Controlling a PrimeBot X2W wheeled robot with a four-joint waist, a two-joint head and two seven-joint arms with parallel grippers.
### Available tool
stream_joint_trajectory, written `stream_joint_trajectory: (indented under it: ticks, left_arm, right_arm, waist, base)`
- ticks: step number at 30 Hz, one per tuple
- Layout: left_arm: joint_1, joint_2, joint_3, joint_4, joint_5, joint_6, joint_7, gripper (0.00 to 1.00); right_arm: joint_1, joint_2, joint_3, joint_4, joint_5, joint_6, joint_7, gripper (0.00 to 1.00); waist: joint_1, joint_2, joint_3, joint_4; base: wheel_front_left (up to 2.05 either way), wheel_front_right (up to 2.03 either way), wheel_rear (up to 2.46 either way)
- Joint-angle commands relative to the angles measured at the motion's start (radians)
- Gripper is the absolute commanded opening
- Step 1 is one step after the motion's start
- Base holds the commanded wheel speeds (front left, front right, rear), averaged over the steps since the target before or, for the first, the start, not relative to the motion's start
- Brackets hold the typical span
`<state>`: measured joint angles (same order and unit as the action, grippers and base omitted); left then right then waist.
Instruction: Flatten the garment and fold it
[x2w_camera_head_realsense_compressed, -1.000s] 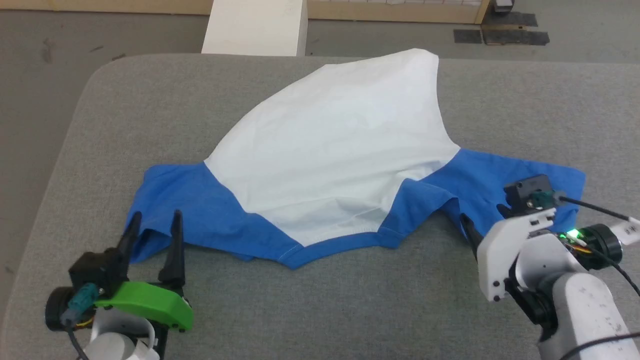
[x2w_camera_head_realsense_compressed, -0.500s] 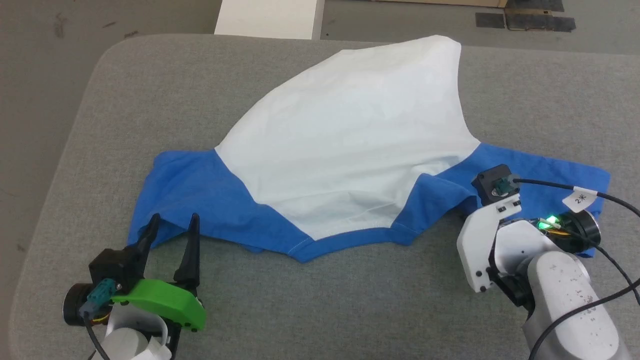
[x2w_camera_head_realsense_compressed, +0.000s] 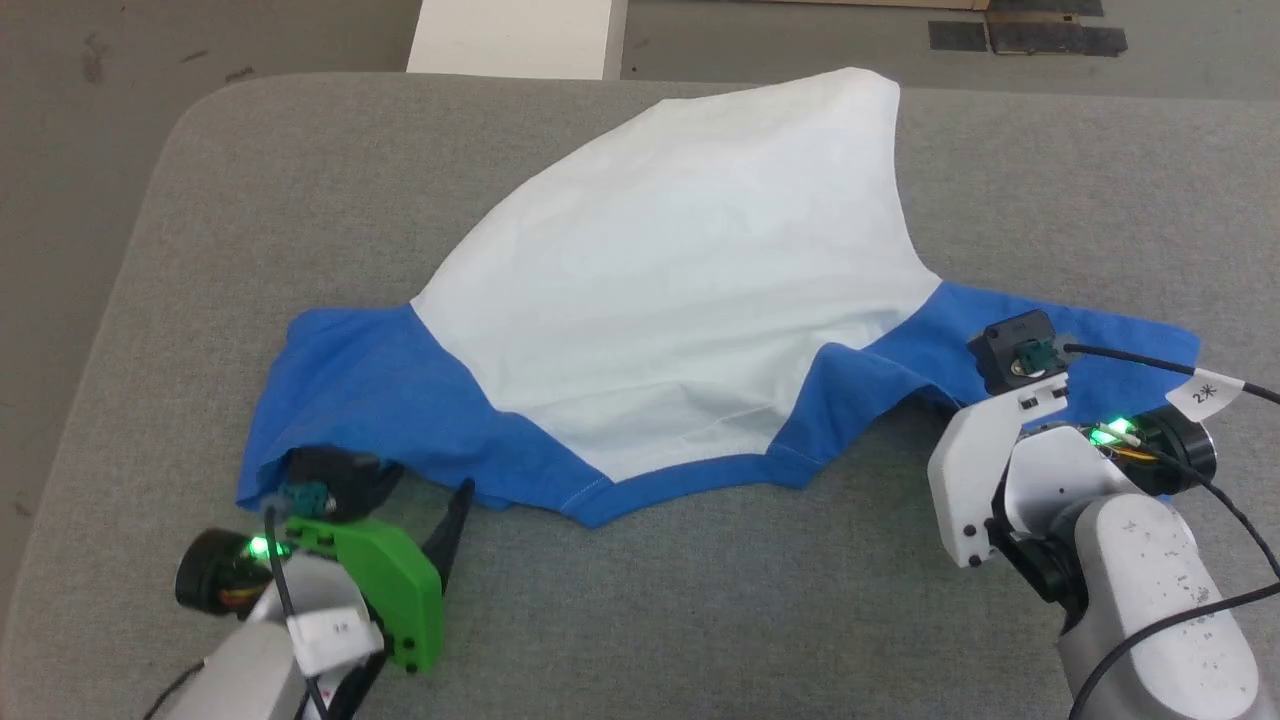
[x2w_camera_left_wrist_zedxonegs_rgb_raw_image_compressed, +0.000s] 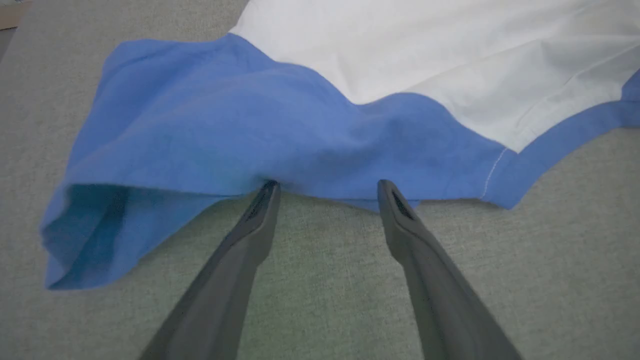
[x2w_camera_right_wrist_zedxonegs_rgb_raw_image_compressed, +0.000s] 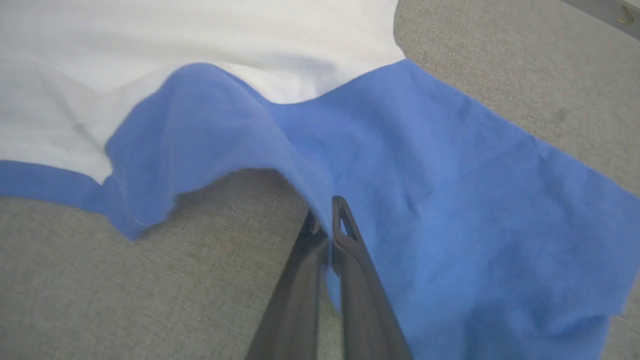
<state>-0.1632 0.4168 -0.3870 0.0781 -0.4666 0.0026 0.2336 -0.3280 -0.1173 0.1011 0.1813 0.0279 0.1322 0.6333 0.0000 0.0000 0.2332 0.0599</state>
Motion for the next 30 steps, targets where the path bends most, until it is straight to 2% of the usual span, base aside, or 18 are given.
stream_joint_trajectory:
  ticks: [1, 6, 11, 12, 13, 14, 15, 23, 30]
  left_arm:
    - [-0.033, 0.005, 0.005, -0.016, -0.006, 0.013, 0.026, 1.0]
    - [-0.067, -0.009, 0.01, -0.024, -0.034, 0.04, 0.109, 1.0]
    - [-0.081, -0.016, 0.011, -0.015, -0.05, 0.049, 0.136, 1.0]
    - [-0.082, -0.018, 0.013, -0.014, -0.053, 0.049, 0.133, 0.93]
    - [-0.083, -0.017, 0.015, -0.014, -0.053, 0.048, 0.127, 0.41]
    - [-0.084, -0.017, 0.015, -0.014, -0.053, 0.047, 0.121, 0.26]
    - [-0.084, -0.018, 0.017, -0.015, -0.055, 0.044, 0.11, 0.0]
    - [-0.071, -0.028, 0.028, -0.047, -0.083, 0.046, 0.092, 0.0]
    - [-0.108, -0.041, 0.089, -0.129, -0.151, 0.041, 0.066, 0.0]
  right_arm:
    - [-0.007, 0.004, -0.001, -0.007, 0.006, -0.002, -0.003, 0.0]
    - [-0.007, 0.008, 0.001, -0.011, 0.005, -0.002, -0.003, 0.0]
    - [-0.01, 0.01, -0.001, -0.012, 0.002, -0.002, -0.006, 0.0]
    - [-0.01, 0.01, -0.003, -0.012, 0.001, -0.002, -0.008, 0.0]
    - [-0.011, 0.009, -0.005, -0.012, -0.001, -0.002, -0.01, 0.0]
    - [-0.01, 0.009, -0.006, -0.012, -0.002, -0.002, -0.011, 0.0]
    - [-0.01, 0.009, -0.008, -0.012, -0.004, -0.002, -0.012, 0.0]
    - [0.008, 0.007, -0.021, -0.004, -0.009, -0.002, -0.013, 0.0]
    - [-0.013, -0.021, -0.065, -0.057, 0.05, -0.002, -0.039, 0.0]
  waist:
    - [0.0, 0.0, 0.006, -0.002]
    - [0.0, 0.0, 0.021, -0.013]
    - [0.0, 0.0, 0.029, -0.029]
    - [0.0, 0.0, 0.03, -0.031]
    - [0.0, 0.0, 0.031, -0.033]
    - [0.0, 0.0, 0.031, -0.034]
    - [0.0, 0.0, 0.031, -0.035]
    - [0.0, 0.0, 0.011, -0.024]
    - [0.0, 0.0, -0.028, -0.009]
  base:
    - [0.0, 0.0, 0.0]
    - [0.0, 0.0, 0.0]
    - [0.0, 0.0, 0.0]
    - [0.0, 0.0, 0.0]
    - [0.0, 0.0, 0.0]
    - [0.0, 0.0, 0.0]
    - [0.0, 0.0, 0.0]
    - [0.0, 0.0, 0.0]
    - [0.0, 0.0, 0.0]
